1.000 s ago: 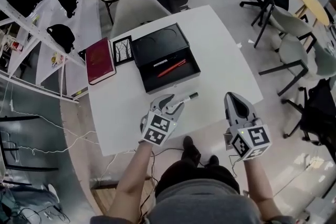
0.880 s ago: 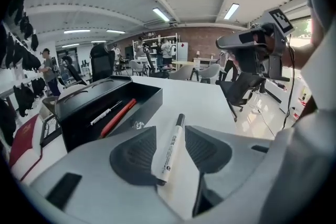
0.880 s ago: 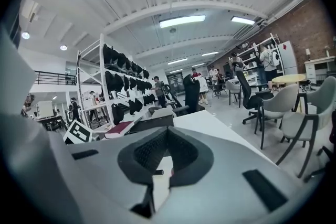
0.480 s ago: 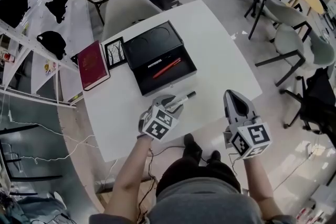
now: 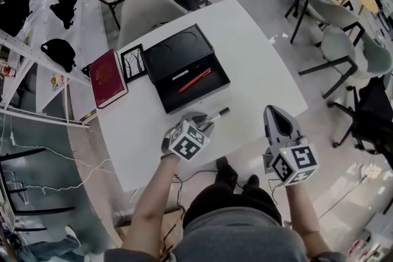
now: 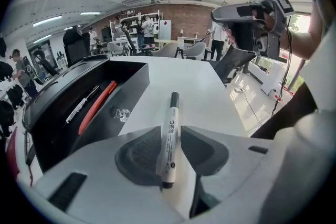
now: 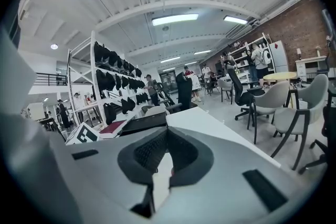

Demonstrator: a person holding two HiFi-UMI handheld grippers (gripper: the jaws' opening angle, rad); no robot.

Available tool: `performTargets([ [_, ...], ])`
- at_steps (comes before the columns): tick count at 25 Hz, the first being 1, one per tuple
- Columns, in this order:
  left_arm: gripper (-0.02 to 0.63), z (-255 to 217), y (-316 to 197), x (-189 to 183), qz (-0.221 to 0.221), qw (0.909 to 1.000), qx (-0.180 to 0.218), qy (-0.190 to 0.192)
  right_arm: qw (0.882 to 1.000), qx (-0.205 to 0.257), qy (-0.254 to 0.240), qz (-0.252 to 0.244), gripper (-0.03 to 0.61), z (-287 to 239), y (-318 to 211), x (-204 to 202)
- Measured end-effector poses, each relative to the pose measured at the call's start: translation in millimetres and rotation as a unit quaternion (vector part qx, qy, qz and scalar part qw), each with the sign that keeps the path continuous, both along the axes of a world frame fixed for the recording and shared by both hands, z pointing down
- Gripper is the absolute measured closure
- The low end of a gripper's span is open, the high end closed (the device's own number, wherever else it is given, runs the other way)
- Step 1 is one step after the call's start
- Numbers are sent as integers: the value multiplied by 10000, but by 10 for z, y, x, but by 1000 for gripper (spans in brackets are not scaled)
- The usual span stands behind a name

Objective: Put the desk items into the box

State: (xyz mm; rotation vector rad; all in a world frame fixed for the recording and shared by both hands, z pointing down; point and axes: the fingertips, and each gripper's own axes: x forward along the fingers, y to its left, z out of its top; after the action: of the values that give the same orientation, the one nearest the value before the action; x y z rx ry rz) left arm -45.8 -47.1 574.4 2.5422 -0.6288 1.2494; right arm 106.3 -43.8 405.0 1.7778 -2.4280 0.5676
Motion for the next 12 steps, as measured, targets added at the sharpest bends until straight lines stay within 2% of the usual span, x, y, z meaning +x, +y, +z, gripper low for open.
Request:
performTargets([
  [12, 537, 7, 48, 46, 179, 9997, -142, 33, 9999, -101, 29, 86, 574, 60, -14, 39],
])
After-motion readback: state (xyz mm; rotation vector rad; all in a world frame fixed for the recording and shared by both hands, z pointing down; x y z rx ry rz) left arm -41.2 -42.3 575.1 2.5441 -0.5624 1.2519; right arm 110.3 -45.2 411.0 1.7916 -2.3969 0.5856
